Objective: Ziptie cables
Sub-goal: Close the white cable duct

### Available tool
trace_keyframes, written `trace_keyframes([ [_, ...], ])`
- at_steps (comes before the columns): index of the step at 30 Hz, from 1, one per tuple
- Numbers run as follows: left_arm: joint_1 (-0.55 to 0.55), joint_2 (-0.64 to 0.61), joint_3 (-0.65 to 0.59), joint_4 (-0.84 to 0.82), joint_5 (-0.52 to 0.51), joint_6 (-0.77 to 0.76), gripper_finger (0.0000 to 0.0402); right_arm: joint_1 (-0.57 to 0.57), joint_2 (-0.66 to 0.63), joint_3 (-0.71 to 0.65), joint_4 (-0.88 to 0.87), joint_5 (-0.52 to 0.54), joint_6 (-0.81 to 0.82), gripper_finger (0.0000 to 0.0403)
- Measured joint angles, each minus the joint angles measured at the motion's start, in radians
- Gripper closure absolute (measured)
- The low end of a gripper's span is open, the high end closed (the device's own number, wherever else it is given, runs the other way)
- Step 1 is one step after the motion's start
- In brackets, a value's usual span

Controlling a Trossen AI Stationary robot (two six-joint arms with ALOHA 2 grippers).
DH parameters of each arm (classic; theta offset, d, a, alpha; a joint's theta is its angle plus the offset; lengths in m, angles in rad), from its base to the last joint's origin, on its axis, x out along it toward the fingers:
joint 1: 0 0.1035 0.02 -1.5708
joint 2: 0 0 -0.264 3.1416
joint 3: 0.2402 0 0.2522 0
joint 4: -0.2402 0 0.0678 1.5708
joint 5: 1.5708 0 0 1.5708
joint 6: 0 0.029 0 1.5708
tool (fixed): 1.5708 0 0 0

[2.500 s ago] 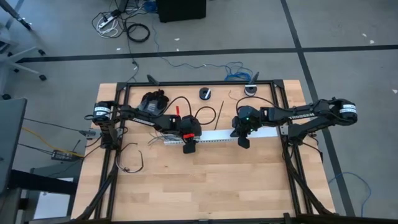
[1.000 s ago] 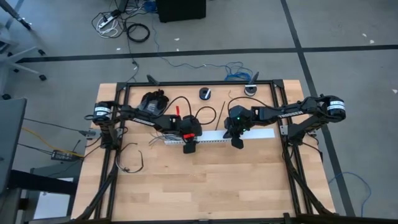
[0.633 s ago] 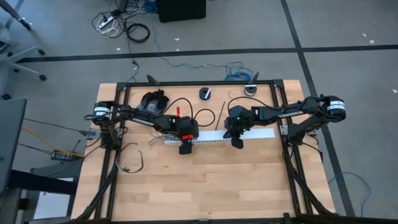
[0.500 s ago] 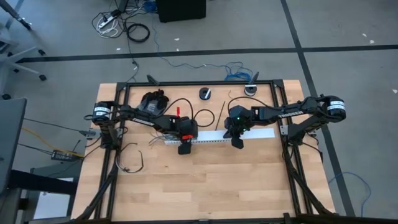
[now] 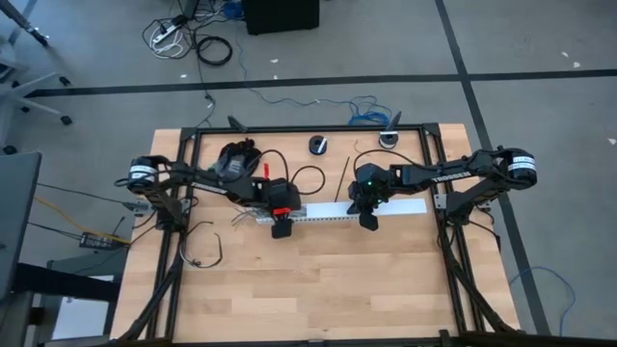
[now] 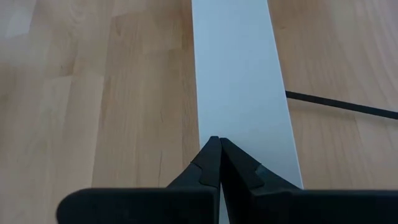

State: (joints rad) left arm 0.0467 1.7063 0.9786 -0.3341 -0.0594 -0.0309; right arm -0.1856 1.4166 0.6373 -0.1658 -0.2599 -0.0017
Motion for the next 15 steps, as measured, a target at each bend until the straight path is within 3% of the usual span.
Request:
trace_keyframes([
  [9, -0.003, 0.008, -0.021, 0.043, -0.003, -0.020, 0.0109, 0.000, 0.000, -0.001, 0.004, 0.001, -0.002, 0.0402],
  [15, -0.003, 0.007, -0.021, 0.054, -0.006, -0.003, 0.0141, 0.000, 0.000, -0.001, 0.007, 0.001, -0.002, 0.0403],
])
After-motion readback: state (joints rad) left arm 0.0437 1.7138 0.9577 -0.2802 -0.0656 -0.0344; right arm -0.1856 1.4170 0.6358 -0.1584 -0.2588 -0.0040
